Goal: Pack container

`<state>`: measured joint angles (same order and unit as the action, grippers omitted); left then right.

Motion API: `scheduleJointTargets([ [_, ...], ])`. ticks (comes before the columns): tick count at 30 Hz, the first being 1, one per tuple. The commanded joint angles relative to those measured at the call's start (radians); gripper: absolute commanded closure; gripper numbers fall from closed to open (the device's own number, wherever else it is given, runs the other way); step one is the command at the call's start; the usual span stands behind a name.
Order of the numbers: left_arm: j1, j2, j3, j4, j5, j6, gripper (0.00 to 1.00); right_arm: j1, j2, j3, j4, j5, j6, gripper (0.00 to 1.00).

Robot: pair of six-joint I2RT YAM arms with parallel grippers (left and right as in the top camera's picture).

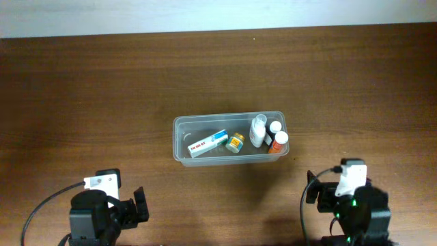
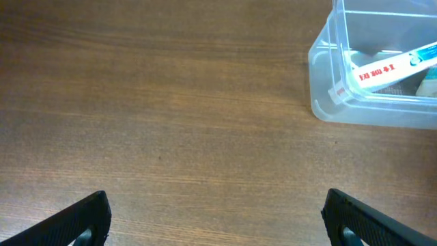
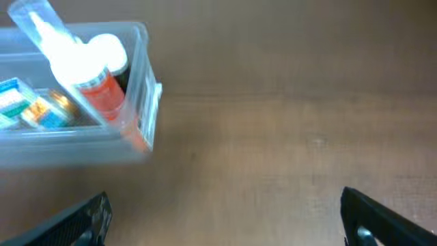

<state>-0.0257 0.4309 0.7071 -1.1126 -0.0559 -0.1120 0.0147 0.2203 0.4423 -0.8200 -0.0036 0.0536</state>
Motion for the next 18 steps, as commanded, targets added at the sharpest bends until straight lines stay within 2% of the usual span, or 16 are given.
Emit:
scheduleJointTargets([
  [1,0.003,-0.006,-0.001,0.000,0.011,0.016,0.01,0.005,-0.156,-0.128,0.085,0.008,0.002,0.02],
  [3,0.003,-0.006,-0.001,0.001,0.011,0.016,0.00,0.005,-0.219,-0.216,0.225,-0.001,0.003,0.02],
  [7,0.003,-0.006,-0.001,0.000,0.011,0.016,0.00,0.005,-0.216,-0.341,0.527,-0.003,-0.023,0.02],
  [10,0.003,-0.006,-0.001,0.000,0.011,0.016,0.01,0.005,-0.217,-0.407,0.681,0.001,-0.024,0.02],
  [18,0.003,-0.006,-0.001,0.000,0.011,0.016,0.00,0.006,-0.217,-0.425,0.716,-0.003,-0.023,0.02],
])
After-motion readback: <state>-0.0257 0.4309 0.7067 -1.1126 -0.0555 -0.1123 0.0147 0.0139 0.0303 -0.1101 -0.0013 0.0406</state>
